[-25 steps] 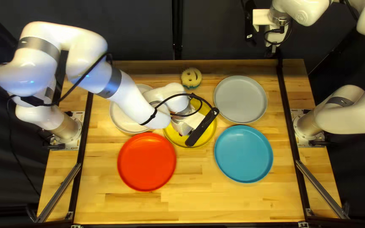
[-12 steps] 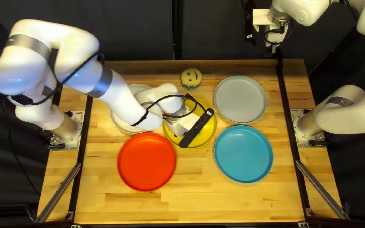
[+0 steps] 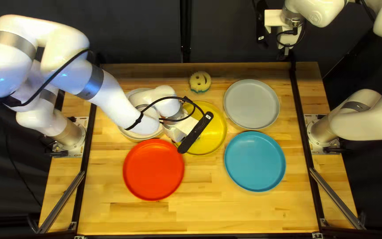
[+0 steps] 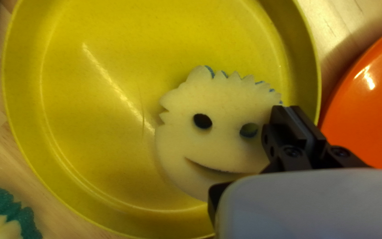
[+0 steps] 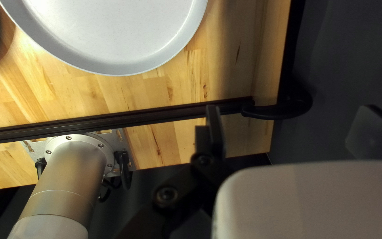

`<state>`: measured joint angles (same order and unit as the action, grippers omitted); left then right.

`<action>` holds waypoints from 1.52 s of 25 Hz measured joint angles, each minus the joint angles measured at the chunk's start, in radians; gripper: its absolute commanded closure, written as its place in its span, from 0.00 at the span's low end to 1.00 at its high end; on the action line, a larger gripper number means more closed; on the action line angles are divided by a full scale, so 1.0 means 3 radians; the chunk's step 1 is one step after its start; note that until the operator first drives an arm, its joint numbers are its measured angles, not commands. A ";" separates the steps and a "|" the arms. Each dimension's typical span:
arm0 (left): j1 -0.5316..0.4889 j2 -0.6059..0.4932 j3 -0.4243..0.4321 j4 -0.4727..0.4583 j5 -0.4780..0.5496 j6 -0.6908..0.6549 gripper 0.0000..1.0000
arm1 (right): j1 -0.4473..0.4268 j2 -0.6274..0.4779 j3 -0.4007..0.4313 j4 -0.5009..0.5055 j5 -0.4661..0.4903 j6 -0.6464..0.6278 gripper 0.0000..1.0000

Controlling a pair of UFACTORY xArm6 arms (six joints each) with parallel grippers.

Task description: Pick up sponge and scrub the plate

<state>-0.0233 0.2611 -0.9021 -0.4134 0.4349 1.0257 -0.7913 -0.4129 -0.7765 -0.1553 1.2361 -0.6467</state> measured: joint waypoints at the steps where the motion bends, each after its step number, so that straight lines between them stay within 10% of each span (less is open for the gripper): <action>1: 0.0033 0.0049 -0.0064 -0.0012 0.0015 0.0037 1.00 | 0.0000 0.0000 0.0000 0.0000 0.0000 0.0000 0.00; 12: 0.0365 0.0496 -0.0678 -0.0099 0.0279 0.0388 1.00 | 0.0000 0.0000 0.0000 0.0000 0.0000 0.0000 0.00; 30: 0.0217 -0.0375 0.0536 -0.0326 0.0081 0.0381 1.00 | 0.0000 0.0000 0.0000 0.0000 0.0000 0.0000 0.00; 38: 0.0402 -0.0295 0.0372 -0.0223 0.0190 0.0365 1.00 | 0.0000 0.0000 0.0000 0.0000 0.0000 0.0000 0.00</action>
<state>0.0972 0.1727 -0.7906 -0.4803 0.4918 1.1351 -0.7913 -0.4129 -0.7765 -0.1553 1.2361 -0.6467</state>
